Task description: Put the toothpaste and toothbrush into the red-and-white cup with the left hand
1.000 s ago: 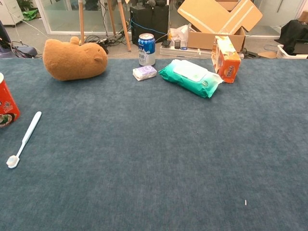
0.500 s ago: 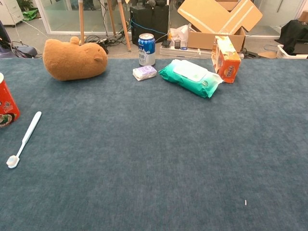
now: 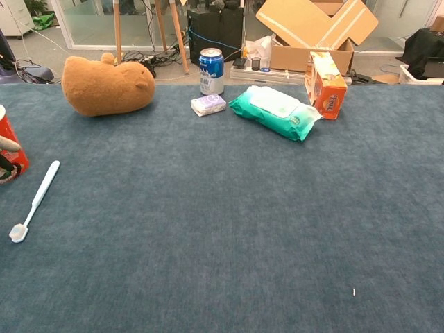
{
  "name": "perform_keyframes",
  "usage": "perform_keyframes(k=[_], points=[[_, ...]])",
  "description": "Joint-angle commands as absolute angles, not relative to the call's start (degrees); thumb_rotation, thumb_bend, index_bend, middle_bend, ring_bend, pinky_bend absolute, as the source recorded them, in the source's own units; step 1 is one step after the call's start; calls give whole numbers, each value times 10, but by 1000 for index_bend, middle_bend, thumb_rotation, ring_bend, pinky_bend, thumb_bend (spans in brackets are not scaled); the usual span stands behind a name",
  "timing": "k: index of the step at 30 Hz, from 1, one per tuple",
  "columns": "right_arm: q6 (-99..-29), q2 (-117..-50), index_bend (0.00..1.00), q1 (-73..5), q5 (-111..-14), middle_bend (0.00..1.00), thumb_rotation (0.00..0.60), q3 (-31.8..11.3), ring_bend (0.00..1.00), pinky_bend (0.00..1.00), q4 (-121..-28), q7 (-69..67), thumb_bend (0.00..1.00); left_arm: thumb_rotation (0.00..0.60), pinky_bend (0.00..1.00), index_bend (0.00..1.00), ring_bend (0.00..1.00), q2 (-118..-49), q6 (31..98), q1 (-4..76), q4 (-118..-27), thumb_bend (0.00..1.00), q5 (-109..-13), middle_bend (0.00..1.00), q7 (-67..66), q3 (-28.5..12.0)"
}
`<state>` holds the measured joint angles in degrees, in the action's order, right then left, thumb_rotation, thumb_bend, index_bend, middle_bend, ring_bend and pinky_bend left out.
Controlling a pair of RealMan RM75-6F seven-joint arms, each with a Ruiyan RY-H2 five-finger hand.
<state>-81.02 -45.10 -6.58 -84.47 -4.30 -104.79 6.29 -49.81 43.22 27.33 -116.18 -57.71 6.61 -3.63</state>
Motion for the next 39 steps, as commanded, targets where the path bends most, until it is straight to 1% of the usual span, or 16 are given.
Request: perform_keyframes(k=[1,12,22,29,39], points=[[-811,-448,0,-66,-845,0,600,-43,0,316,-1051,63,0,600,94,61,146,-507,419,282,-1157,517,-567,169,73,-37],[-818,-434,0,-64,-849,0,600,-45,0,316,-1062,65,0,600,87,61,146,-543,392,306,-1136,517,-543,169,71,-28],[-815,-434,0,-65,-845,0,600,-45,0,316,-1058,62,0,600,69,61,137,-573,390,321,-1095,517,-521,160,67,-26],[-814,-436,0,-64,-844,0,600,-44,0,316,-1055,60,0,600,51,45,112,-580,390,327,-1079,518,-509,130,68,-25],[-811,-439,0,-65,-844,0,600,-43,0,316,-1052,61,0,600,42,30,103,-589,384,337,-1059,517,-488,115,57,-16]])
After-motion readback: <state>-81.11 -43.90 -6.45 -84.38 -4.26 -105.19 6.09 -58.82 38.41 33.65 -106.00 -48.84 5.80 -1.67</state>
